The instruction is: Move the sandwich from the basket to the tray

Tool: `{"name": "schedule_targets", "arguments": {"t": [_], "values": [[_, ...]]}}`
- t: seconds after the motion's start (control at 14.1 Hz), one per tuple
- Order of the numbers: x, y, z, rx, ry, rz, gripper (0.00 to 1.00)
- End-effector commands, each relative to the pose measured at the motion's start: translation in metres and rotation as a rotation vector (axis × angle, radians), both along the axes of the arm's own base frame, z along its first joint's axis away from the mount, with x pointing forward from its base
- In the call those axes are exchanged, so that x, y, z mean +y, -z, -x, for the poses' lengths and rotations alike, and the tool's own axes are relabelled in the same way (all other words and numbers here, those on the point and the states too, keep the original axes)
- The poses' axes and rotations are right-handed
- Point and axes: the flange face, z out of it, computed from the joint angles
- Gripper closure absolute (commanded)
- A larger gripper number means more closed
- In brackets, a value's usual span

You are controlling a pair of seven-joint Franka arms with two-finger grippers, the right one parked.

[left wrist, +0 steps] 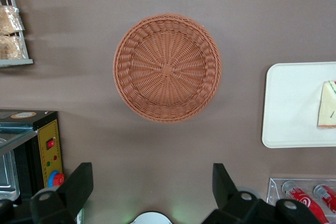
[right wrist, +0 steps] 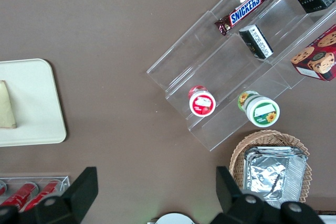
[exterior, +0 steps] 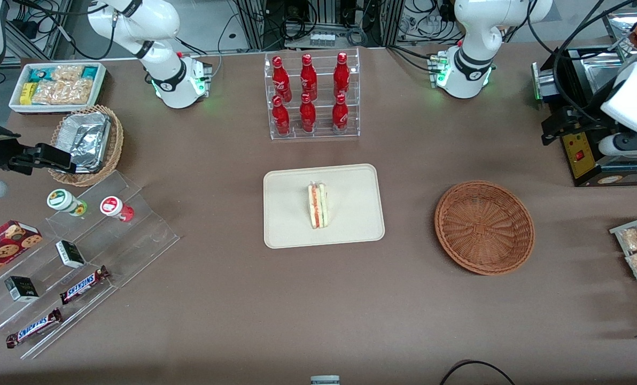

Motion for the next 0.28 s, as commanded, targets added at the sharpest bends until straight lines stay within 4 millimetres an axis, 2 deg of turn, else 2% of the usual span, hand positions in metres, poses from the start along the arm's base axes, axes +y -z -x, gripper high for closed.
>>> {"name": "schedule_targets", "arguments": {"t": [0.0,0.14,0.21], "values": [[0.007,-0.007,-0.001,-0.018,-0.003,0.004,0.00],[0.023,-0.007,-0.002,-0.022,-0.033,0.015,0.00],[0.023,-0.005,-0.002,-0.019,-0.033,0.015,0.00]]}}
